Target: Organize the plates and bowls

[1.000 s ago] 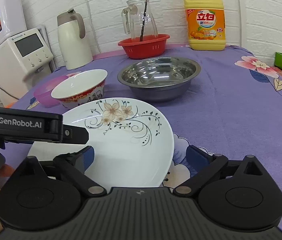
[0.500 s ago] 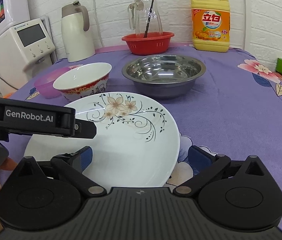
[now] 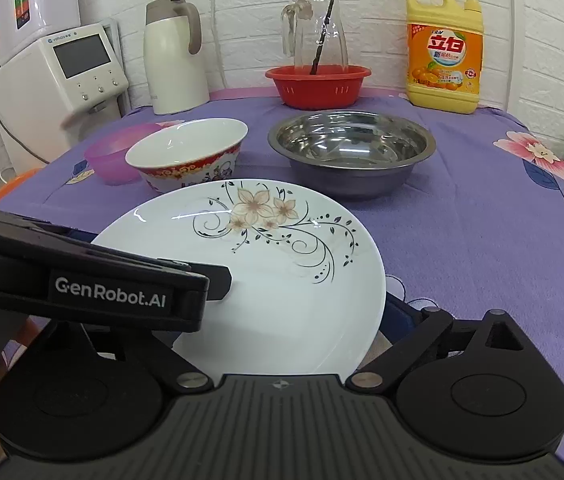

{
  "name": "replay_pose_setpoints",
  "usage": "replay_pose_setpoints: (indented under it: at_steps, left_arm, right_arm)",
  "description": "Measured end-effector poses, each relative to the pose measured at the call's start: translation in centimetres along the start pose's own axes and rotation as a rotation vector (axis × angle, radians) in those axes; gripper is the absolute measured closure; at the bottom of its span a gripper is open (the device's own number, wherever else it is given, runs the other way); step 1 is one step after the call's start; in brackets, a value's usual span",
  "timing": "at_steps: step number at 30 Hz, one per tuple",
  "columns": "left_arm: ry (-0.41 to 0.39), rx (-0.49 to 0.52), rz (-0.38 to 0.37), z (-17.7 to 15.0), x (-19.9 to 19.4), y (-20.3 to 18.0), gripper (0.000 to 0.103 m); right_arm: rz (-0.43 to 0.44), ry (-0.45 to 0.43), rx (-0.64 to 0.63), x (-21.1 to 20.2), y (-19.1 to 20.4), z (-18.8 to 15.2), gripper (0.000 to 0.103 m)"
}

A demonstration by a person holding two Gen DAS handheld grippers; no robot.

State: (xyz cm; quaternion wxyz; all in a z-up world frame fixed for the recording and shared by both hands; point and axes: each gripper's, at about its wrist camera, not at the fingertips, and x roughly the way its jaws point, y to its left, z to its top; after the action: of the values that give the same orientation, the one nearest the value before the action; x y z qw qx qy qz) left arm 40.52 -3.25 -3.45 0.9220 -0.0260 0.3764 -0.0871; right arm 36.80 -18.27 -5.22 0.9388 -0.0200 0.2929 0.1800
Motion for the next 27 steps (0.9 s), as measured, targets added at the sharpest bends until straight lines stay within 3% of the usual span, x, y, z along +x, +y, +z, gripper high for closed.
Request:
replay_pose_setpoints:
  at_steps: [6,12,16,22,27]
  left_arm:
    - [0.003,-0.020,0.031,0.1,0.0,-0.5,0.019]
    - [-0.011,-0.059,-0.004,0.4,-1.5,0.1,0.019]
    - [-0.053,-0.053,-0.012,0.4,-4.1,0.1,0.019]
    - [-0.096,-0.068,-0.018,-1.3,-9.4,2.0,0.019]
    - [-0.122,-0.068,0.077,-4.4,-14.1,5.2,0.019]
  right_arm:
    - [-0.007,-0.011,0.006,-0.2,0.2,-0.1,0.000]
    - [0.004,-0.027,0.048,-1.4,0.4,0.0,0.000]
    - [-0.029,-0.087,0.009,-3.6,1.9,0.2,0.000]
    - [-0.013,-0.128,-0.003,-6.9,4.9,0.1,0.000]
    - [0.045,-0.136,-0.025,-8.7,9.4,-0.9,0.000]
